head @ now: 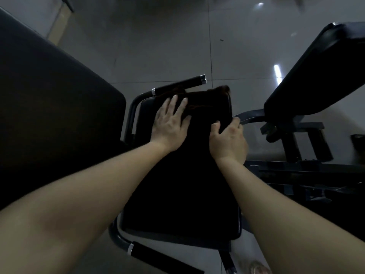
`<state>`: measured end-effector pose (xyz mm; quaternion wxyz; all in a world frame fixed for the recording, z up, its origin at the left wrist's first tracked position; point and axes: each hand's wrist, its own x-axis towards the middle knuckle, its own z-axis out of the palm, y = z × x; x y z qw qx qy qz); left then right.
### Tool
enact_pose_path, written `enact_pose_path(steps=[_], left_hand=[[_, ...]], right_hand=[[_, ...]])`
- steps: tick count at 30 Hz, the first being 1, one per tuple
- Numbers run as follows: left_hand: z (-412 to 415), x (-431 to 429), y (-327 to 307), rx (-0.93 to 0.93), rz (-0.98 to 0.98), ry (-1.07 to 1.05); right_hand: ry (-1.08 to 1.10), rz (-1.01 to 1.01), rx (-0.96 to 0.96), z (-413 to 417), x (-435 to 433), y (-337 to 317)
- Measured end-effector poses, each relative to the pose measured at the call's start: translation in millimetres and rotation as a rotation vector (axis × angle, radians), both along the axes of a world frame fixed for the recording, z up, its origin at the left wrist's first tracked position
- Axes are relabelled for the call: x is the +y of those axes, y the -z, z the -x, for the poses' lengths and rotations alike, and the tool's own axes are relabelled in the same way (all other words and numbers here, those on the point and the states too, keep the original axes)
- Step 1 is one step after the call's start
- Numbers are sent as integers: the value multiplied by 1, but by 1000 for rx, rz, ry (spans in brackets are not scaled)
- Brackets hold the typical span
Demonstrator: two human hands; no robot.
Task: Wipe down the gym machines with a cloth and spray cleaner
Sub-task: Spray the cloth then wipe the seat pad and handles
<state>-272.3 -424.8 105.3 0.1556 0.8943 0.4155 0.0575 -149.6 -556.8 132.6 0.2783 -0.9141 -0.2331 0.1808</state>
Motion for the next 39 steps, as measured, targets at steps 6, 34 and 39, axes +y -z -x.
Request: enact_pose_path(steps=[6,34,39], left_hand=[[27,-1,-9,233,113,-326],[102,-118,-34,433,220,-419],[156,-170,-83,240,376,-321]], right_hand=[[8,16,-27,3,2,0],[-85,103,42,2,-4,-13],[-258,252,-86,52,-42,-47]])
